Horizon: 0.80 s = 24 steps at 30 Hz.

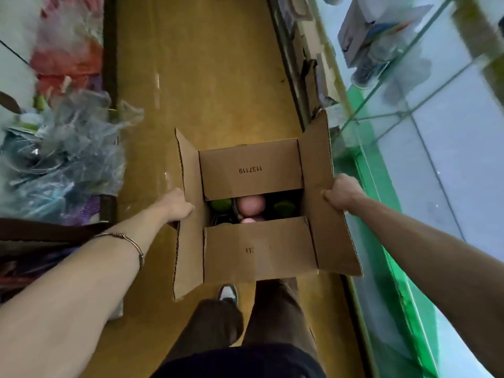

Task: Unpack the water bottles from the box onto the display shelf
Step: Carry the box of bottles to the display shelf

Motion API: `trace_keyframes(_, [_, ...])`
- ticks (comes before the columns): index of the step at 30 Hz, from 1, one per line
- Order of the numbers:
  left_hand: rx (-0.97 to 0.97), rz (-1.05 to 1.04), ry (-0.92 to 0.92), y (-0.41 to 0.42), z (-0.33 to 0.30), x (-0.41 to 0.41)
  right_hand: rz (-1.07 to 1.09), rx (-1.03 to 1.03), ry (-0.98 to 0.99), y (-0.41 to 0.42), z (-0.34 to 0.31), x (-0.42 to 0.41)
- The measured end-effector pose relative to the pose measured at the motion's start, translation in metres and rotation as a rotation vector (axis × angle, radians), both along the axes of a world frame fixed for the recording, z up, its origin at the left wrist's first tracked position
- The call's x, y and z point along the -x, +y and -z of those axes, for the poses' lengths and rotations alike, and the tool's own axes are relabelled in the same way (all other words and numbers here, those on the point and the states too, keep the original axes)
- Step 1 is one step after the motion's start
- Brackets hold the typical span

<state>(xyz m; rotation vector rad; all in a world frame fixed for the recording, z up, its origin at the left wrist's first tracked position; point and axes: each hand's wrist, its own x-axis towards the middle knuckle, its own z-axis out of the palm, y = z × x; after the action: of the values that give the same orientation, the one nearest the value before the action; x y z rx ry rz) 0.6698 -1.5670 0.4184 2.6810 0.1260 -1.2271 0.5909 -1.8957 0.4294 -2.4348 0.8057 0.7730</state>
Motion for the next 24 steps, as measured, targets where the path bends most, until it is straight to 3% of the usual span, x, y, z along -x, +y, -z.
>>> trace_keyframes(12, [-0.03,-0.197,0.028,-0.036,0.079,-0.073,-0.187,-0.029,0.007,-0.039,0.105,-0.136])
trace_keyframes(24, [-0.039,-0.164,0.101,-0.034,0.191,-0.109,-0.063,-0.047,0.075,-0.036,0.219,-0.151])
